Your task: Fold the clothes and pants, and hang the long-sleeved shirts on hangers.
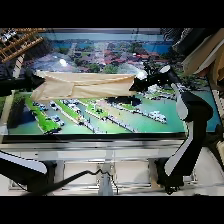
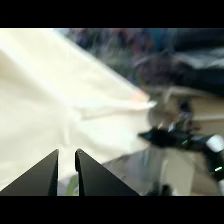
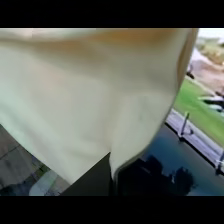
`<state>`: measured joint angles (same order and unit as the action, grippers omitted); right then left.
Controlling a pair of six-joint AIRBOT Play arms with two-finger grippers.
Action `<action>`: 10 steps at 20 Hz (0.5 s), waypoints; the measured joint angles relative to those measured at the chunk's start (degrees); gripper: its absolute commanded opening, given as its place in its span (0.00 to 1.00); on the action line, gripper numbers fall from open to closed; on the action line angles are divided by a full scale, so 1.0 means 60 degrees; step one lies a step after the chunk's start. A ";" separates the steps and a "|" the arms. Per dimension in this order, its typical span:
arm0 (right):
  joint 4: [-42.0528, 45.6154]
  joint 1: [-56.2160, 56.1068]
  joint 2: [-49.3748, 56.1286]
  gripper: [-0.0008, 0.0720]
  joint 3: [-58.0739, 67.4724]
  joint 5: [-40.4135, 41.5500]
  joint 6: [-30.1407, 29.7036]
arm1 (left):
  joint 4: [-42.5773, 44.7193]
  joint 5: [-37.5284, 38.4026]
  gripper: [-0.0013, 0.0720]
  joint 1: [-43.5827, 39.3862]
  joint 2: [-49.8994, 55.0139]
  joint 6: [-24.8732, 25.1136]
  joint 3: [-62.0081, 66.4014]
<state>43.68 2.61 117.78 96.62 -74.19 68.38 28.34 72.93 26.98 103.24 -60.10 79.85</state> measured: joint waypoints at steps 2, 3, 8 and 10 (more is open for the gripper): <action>0.1450 0.0084 -0.0630 0.04 0.0047 -0.0244 0.0317 | 0.0947 0.0087 0.03 -0.0645 -0.0040 -0.0372 -0.0004; 0.2361 0.0193 -0.1082 0.04 0.0018 -0.0514 0.0539 | 0.1271 0.0109 0.03 -0.1071 -0.0055 -0.0557 -0.0011; 0.5461 0.1257 -0.3610 0.03 0.0000 -0.1625 0.1129 | 0.2007 -0.0357 0.03 -0.3497 -0.0007 -0.1089 -0.0113; 0.5814 0.1351 -0.4437 0.03 0.0153 -0.1781 0.1217 | 0.2116 -0.0798 0.03 -0.4390 0.0175 -0.1297 -0.0138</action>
<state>78.56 10.72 91.15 97.54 -84.88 75.68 41.04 68.14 0.64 104.29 -67.88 79.02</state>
